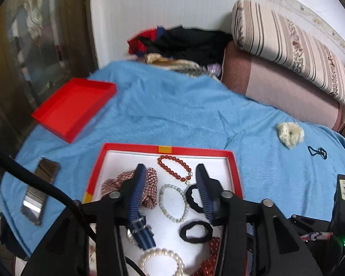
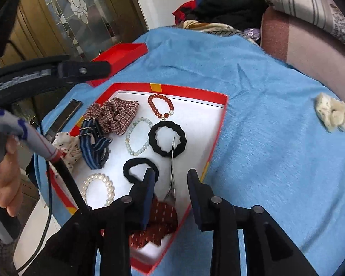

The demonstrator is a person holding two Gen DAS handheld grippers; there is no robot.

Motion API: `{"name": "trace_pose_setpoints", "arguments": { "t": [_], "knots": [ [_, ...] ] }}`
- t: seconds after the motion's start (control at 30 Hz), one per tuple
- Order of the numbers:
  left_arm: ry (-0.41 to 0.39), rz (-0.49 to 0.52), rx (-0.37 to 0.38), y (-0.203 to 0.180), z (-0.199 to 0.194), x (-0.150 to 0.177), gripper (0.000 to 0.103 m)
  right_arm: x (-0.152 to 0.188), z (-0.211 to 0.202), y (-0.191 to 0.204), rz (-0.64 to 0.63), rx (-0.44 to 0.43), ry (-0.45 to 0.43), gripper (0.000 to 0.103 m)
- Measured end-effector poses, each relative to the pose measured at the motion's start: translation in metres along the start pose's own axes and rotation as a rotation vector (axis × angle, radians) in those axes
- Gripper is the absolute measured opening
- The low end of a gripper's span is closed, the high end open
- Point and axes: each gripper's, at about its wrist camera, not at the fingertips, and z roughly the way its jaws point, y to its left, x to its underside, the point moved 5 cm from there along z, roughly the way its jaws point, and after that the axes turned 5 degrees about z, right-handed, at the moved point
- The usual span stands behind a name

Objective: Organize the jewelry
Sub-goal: 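Carry red bracelet into tray with left tool while right tool places hair clip there, then move the right tool over the tray toward the blue striped watch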

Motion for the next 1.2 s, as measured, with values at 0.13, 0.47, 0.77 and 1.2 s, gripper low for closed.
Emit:
{"name": "trace_pose_setpoints", "arguments": {
  "t": [0.13,0.47,0.77,1.2],
  "knots": [
    [-0.058,-0.002,-0.057,-0.005,-0.032,0.006,0.058,0.011,-0.02,-0.001,0.012,0.008,-0.017,0.035],
    [-0.176,-0.009,-0.18,-0.018,-0.102,0.037,0.086,0.05,-0.058,-0.005,0.079,0.01,-0.051,0.041],
    [-0.15,-0.067,-0.181,-0.02,-0.131,0.068,0.086,0.074,-0.072,-0.004,0.104,0.011,-0.051,0.043],
    [-0.084,-0.094,-0.19,0.0,-0.111,0.079,0.086,0.058,-0.058,0.011,0.042,0.024,-0.028,0.043]
  ]
}}
